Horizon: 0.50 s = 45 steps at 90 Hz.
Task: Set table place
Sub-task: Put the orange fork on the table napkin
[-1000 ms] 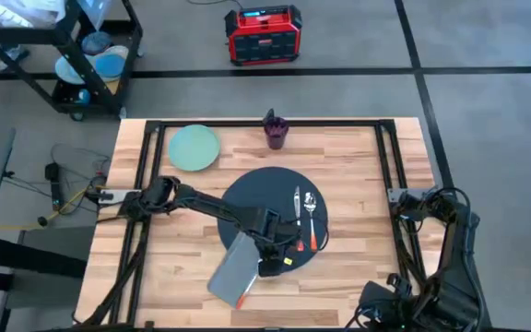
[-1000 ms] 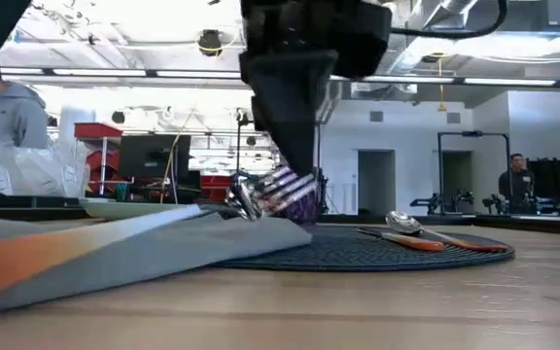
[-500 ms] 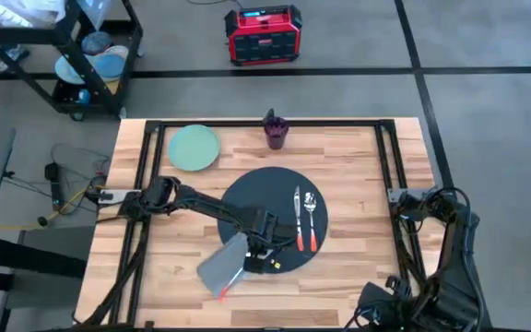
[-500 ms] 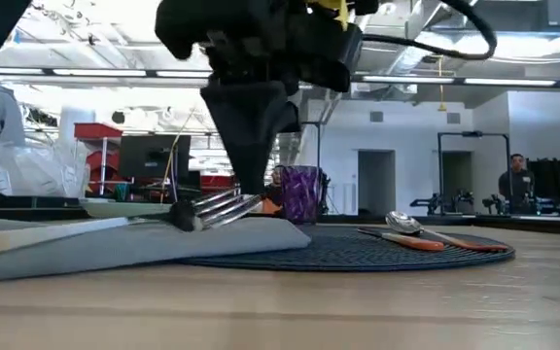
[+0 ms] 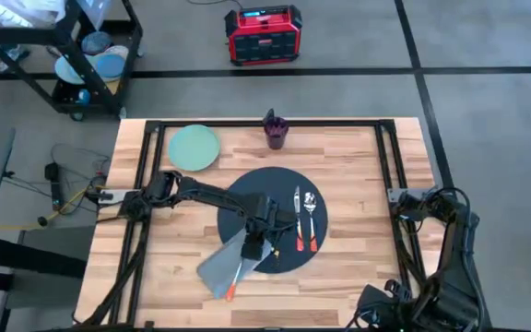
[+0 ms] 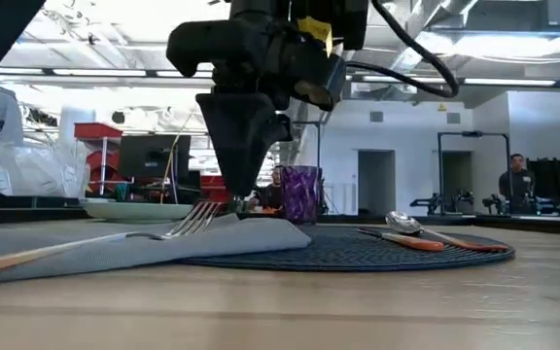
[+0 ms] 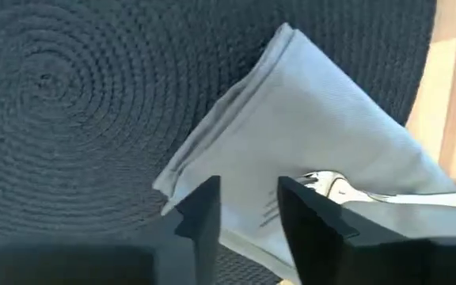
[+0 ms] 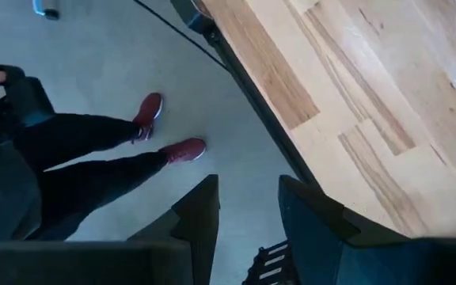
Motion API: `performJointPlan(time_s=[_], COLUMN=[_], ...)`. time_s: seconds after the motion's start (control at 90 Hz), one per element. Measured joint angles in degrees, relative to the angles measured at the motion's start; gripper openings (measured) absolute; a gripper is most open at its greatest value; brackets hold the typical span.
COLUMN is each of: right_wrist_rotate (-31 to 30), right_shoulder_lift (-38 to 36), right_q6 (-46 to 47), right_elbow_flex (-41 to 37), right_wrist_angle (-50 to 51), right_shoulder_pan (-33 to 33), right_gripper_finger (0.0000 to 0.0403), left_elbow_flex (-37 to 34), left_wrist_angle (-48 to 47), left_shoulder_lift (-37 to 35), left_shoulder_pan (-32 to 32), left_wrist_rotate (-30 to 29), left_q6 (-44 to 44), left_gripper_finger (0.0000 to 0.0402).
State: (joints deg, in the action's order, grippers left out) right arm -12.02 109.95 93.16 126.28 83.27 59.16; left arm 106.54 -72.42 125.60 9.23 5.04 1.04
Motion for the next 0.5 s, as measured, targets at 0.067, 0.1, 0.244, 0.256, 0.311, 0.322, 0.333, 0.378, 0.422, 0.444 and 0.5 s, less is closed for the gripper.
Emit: performJointPlan(time_s=[0.067, 0.1, 0.244, 0.256, 0.311, 0.322, 0.333, 0.378, 0.422, 0.444, 0.5], right_wrist_rotate=[0.01, 0.01, 0.01, 0.01, 0.01, 0.01, 0.01, 0.06, 0.07, 0.09, 0.12], right_shoulder_lift=[0.00, 0.00, 0.02, 0.00, 0.00, 0.02, 0.01, 0.02, 0.02, 0.00, 0.02], right_q6=[-0.01, -0.02, -0.23, -0.25, -0.76, -1.03, -1.25, -1.97, -2.65, -3.10, -3.99], right_elbow_flex=[0.00, 0.00, 0.00, 0.00, 0.00, 0.00, 0.00, 0.00, 0.00, 0.00, 0.00], right_wrist_angle=[-0.15, -0.11, 0.56, 0.62, 0.65, 0.65, 0.65, 0.65, 0.67, 0.67, 0.81], right_shoulder_pan=[0.00, 0.00, 0.01, 0.02, 0.02, 0.02, 0.02, 0.00, 0.00, 0.01, 0.02], right_gripper_finger=[0.0119, 0.0119, 0.0119, 0.0119, 0.0119, 0.0119, 0.0119, 0.0119, 0.0119, 0.0119, 0.0119], left_elbow_flex=[0.00, 0.24, 0.72, 0.72, 0.78, 0.80, 0.81, 0.83, 0.84, 0.84, 0.81], left_wrist_angle=[-1.20, -1.99, -2.56, -2.58, -2.25, -2.05, -1.82, -0.64, 1.07, 1.75, 2.21], left_shoulder_lift=[0.00, 0.00, -1.73, -2.02, -3.36, -3.57, -3.76, -4.26, -4.30, -4.24, -4.11], left_shoulder_pan=[0.01, 0.01, 2.49, 2.91, 5.18, 5.66, 6.16, 8.21, 10.21, 10.97, 12.26], left_wrist_rotate=[0.24, 0.77, 5.04, 5.13, 5.55, 5.63, 5.70, 5.85, 4.96, 3.96, 1.63], left_q6=[-2.27, -4.45, -16.75, -17.69, -20.31, -20.63, -20.92, -22.34, -24.53, -25.66, -27.73], left_gripper_finger=[0.0151, 0.0158, 0.0170, 0.0170, 0.0166, 0.0165, 0.0163, 0.0155, 0.0144, 0.0137, 0.0113])
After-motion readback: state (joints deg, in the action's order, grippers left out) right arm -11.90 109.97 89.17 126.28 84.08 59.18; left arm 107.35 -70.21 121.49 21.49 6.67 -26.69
